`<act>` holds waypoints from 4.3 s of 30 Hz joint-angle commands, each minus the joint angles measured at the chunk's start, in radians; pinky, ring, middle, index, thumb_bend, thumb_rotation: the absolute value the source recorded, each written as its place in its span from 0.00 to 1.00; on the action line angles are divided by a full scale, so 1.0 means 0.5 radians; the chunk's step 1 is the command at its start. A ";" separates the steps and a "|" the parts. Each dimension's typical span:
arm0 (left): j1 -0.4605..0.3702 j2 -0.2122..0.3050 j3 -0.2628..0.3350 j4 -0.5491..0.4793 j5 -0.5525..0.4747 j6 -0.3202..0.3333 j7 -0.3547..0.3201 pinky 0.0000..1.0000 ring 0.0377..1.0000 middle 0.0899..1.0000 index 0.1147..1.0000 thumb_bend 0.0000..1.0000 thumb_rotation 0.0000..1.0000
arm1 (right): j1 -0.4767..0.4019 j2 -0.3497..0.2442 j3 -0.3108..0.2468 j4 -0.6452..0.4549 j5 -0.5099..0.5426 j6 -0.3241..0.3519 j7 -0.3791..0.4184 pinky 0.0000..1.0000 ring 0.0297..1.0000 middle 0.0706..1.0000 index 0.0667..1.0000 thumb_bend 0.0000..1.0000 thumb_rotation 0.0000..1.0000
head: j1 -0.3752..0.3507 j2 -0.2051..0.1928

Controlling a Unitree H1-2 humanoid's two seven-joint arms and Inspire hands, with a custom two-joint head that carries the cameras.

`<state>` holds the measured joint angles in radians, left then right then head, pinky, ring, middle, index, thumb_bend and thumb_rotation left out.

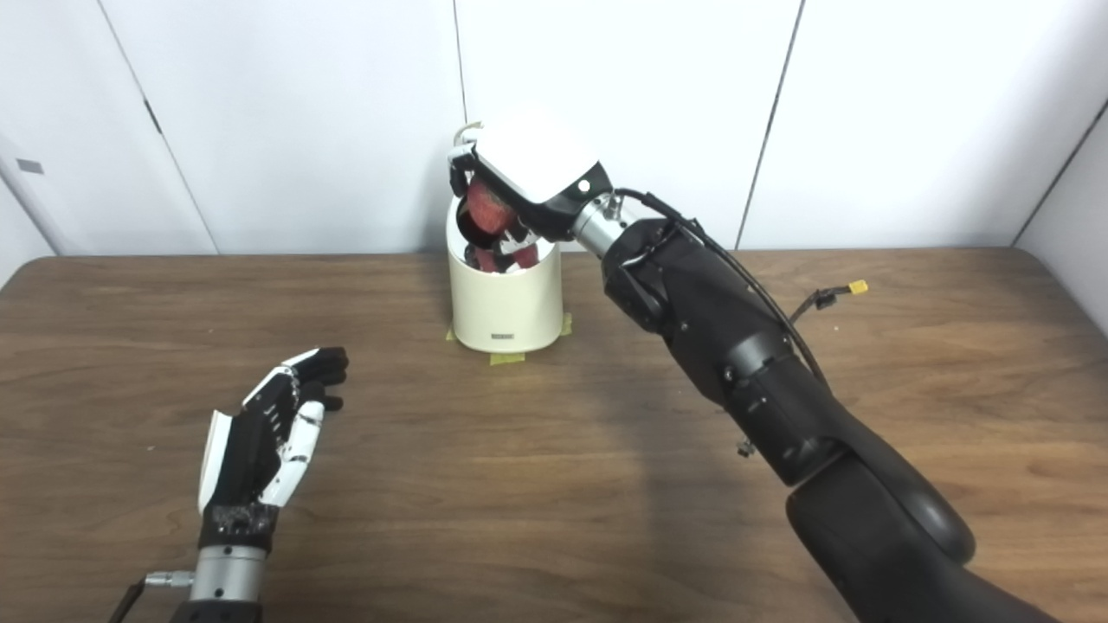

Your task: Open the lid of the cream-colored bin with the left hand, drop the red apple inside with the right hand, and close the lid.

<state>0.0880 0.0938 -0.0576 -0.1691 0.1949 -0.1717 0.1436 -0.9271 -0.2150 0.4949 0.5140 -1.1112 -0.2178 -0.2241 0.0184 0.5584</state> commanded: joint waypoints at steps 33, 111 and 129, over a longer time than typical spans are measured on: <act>0.082 -0.069 -0.017 0.021 -0.047 -0.098 -0.014 0.69 0.77 0.76 0.73 0.22 0.66 | 0.196 0.058 -0.284 -0.432 0.303 -0.067 -0.626 0.16 0.22 0.27 0.43 0.52 0.15 | -0.019 0.010; -2.084 0.127 -0.631 0.449 1.925 1.196 -1.114 1.00 0.96 0.86 0.81 1.00 0.88 | 1.715 0.274 -0.856 -0.961 1.573 -0.193 0.135 0.55 0.67 0.69 0.69 0.24 0.32 | 0.002 -0.141; -2.042 0.157 -0.724 0.680 2.004 1.241 -1.020 1.00 1.00 0.89 0.85 1.00 0.90 | 1.717 0.262 -0.863 -0.960 1.555 -0.154 0.117 0.57 0.68 0.70 0.69 0.25 0.37 | 0.012 -0.154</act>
<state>-0.8873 0.1594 -0.4260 0.1874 1.1759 0.4409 -0.3922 -0.0787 -0.0902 0.0614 0.0101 -0.3158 -0.2760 -0.1544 0.0230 0.4801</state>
